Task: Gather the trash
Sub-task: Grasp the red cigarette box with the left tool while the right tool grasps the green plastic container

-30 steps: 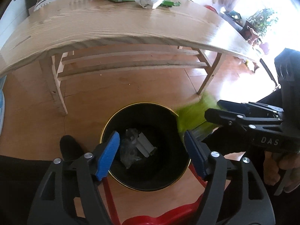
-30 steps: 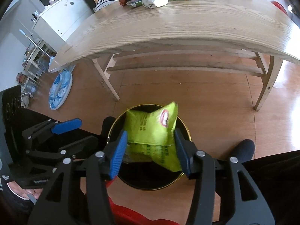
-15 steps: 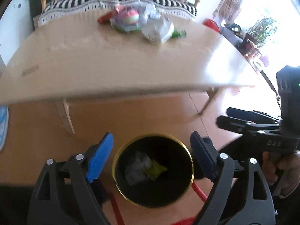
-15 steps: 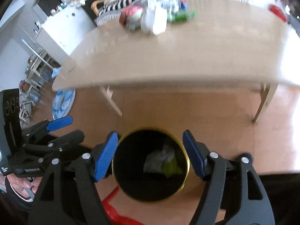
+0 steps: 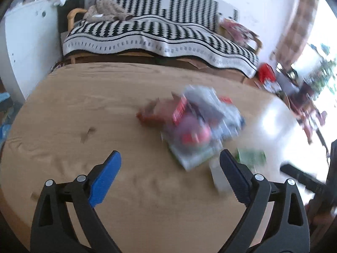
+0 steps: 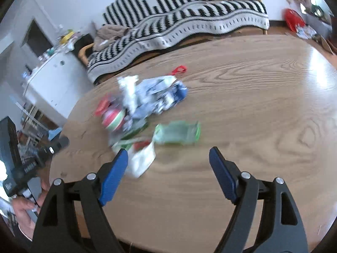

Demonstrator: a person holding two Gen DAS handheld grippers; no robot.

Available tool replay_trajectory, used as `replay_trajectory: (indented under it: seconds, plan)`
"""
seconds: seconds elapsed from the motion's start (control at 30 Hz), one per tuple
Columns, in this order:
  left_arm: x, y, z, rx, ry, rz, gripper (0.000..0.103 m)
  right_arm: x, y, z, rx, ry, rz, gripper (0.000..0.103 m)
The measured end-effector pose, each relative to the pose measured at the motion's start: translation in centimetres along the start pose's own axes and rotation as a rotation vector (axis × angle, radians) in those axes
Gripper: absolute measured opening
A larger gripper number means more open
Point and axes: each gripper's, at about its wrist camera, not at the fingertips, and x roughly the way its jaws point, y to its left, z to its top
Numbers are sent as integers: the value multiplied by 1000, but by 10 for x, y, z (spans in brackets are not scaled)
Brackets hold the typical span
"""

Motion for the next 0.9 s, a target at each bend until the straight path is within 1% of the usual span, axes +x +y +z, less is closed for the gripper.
replay_trajectory:
  seconds: [0.03, 0.1, 0.17, 0.2, 0.27, 0.33, 0.43, 0.47, 0.5, 0.53, 0.57, 0.6, 0.63, 0.67, 0.8, 0.9]
  plan:
    - [16, 4, 12, -36, 12, 2, 92, 12, -5, 6, 17, 18, -5, 77]
    - [38, 7, 23, -84, 37, -6, 92, 31, -12, 14, 43, 51, -13, 77]
    - [59, 8, 34, -117, 60, 3, 92, 45, -17, 19, 64, 76, -11, 77]
    - [69, 7, 38, -121, 66, 7, 92, 49, -17, 19, 66, 87, -8, 77]
    - [85, 6, 43, -126, 78, 40, 92, 53, -15, 17, 57, 102, -9, 77]
    - [99, 4, 46, -128, 103, 42, 92, 59, -13, 15, 47, 115, -16, 77]
    - [114, 4, 47, -141, 116, 72, 92, 67, -12, 14, 38, 129, -28, 76]
    - [119, 3, 47, -131, 119, 81, 92, 69, -12, 14, 39, 137, -30, 71]
    - [121, 2, 47, -122, 118, 85, 92, 71, -11, 14, 36, 136, -29, 68]
    - [121, 3, 46, -108, 111, 84, 92, 72, -9, 13, 28, 139, -32, 58]
    - [121, 5, 45, -104, 102, 76, 91, 73, -8, 12, 23, 149, -24, 45]
    - [120, 8, 44, -106, 95, 68, 87, 73, -7, 11, 21, 153, -17, 38]
    - [118, 10, 43, -106, 89, 61, 85, 72, -6, 10, 18, 156, -15, 24]
    - [115, 13, 43, -97, 86, 62, 84, 72, -5, 9, 13, 154, -12, 18]
    - [103, 17, 37, -60, 73, 79, 78, 60, 4, 10, -23, 117, 2, 14]
    - [89, 19, 35, -35, 54, 94, 77, 51, 12, 9, -49, 88, 5, 14]
